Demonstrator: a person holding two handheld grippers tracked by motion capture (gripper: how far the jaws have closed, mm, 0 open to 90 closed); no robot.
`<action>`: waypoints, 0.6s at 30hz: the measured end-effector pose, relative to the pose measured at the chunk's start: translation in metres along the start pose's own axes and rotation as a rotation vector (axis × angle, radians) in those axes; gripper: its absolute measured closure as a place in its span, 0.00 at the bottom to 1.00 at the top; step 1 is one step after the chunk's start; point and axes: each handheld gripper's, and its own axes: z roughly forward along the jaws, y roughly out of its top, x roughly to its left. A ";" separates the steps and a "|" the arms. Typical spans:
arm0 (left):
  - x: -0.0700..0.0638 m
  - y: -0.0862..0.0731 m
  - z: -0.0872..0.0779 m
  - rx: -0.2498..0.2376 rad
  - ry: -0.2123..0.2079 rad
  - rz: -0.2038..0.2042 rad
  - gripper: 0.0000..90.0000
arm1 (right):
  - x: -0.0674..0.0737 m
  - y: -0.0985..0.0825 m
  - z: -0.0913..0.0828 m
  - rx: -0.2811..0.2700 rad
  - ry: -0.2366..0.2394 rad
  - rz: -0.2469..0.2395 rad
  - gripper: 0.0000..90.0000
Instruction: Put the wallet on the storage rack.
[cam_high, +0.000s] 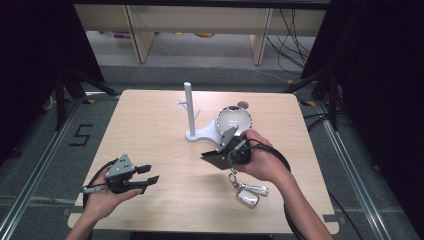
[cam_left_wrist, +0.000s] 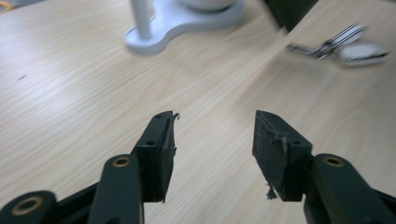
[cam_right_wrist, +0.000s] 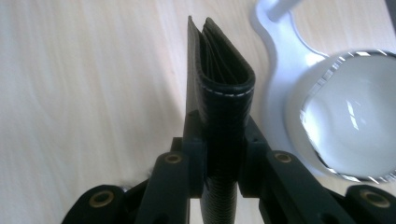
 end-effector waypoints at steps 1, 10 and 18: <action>0.002 -0.003 0.000 0.013 0.019 -0.002 0.52 | -0.003 -0.001 -0.001 0.010 -0.012 -0.007 0.87; 0.021 -0.023 0.003 -0.021 0.096 -0.104 0.47 | -0.023 -0.011 -0.004 0.106 -0.087 0.000 0.87; 0.026 -0.036 0.007 -0.018 0.099 -0.123 0.46 | -0.036 -0.012 -0.008 0.161 -0.140 -0.054 0.87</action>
